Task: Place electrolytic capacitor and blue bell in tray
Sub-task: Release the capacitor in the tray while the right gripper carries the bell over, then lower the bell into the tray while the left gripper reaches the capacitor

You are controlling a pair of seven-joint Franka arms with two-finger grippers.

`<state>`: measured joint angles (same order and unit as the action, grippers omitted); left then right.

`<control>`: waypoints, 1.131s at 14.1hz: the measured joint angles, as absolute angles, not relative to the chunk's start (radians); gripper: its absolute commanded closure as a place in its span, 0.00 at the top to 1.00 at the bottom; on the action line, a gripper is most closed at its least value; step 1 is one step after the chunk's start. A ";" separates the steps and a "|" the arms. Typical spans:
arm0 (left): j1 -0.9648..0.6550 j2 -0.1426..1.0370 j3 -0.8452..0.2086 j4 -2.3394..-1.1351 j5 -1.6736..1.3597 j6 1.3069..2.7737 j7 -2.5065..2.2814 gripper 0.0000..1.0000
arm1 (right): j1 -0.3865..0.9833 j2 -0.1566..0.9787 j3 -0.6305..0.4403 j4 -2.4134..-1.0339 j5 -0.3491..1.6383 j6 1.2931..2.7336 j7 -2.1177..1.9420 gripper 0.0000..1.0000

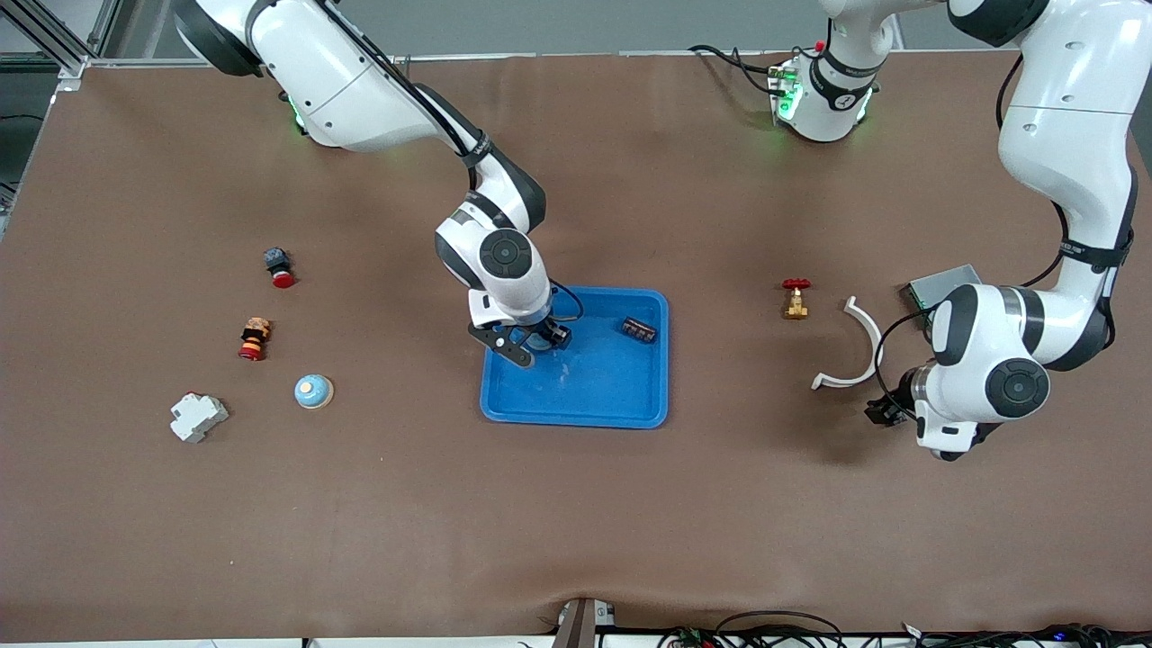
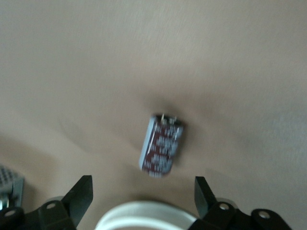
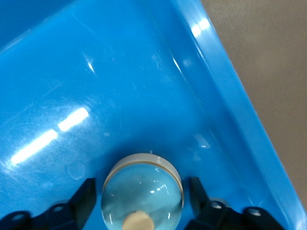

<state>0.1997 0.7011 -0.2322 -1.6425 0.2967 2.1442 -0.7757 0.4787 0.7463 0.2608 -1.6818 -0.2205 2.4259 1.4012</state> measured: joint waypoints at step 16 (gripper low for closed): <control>0.219 0.629 -0.394 -1.623 0.235 2.179 -1.056 0.00 | 0.238 0.658 0.244 -1.474 -0.232 2.017 0.710 1.00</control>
<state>0.2185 0.6288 -0.3935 -1.6232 0.2345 2.1786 -1.0558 0.2382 0.6582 0.2441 -1.4735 -0.2324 2.0168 0.7104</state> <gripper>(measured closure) 0.661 0.000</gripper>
